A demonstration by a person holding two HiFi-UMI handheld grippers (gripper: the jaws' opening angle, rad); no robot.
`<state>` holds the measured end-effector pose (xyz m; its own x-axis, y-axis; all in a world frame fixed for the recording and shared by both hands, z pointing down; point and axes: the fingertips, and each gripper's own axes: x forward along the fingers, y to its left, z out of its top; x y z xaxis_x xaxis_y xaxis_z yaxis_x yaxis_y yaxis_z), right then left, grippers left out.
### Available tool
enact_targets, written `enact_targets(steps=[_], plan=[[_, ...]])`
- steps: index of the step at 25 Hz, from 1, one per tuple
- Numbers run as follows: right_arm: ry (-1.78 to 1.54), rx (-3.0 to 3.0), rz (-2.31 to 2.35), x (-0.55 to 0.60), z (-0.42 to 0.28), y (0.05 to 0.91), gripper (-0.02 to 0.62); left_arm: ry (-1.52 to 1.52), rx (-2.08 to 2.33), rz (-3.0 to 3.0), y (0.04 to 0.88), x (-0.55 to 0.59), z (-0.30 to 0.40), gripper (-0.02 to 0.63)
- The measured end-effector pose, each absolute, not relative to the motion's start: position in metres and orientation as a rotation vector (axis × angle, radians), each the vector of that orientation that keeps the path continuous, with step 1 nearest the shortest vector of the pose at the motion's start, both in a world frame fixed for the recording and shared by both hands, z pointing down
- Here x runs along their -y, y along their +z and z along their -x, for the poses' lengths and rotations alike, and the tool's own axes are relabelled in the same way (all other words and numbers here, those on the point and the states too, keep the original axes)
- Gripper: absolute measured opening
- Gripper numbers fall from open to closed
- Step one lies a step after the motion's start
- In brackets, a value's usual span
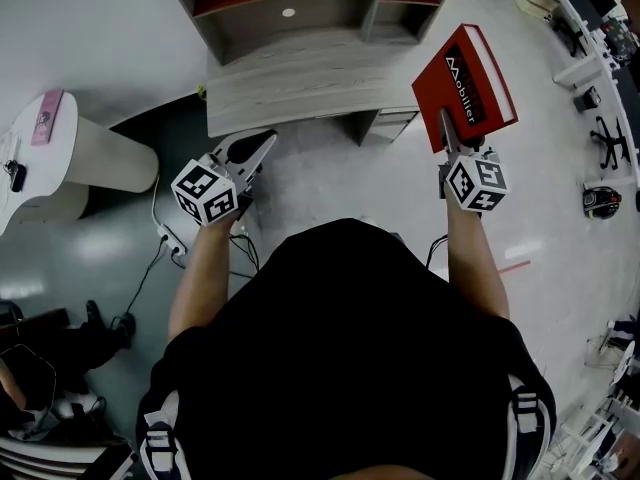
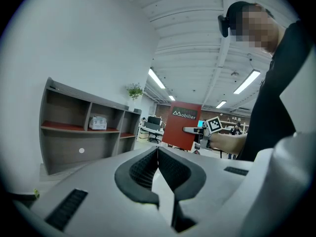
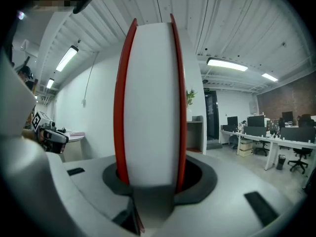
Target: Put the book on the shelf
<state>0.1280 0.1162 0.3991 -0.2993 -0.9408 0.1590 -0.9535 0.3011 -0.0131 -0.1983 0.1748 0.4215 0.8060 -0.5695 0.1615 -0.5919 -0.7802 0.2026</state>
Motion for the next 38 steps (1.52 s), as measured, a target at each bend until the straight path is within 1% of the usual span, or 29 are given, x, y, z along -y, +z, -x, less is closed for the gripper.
enact_targets(steps=[9,18,32,38], plan=[[0.130,2.415,-1.769,-0.127,-0.115,0.395,0.170,0.116,0.905,-2.749,0.423,-0.182,0.217,0.020],[0.139,2.417,-1.757,-0.110,-0.117,0.402,0.172,0.127,0.931,-2.736,0.428,-0.174,0.222,0.020],[0.175,2.441,-1.750,-0.064,-0.137,0.416,0.172,0.160,0.941,-2.715,0.440,-0.138,0.195,0.020],[0.198,2.448,-1.734,-0.028,-0.155,0.414,0.170,0.173,0.951,-2.703,0.436,-0.106,0.177,0.020]])
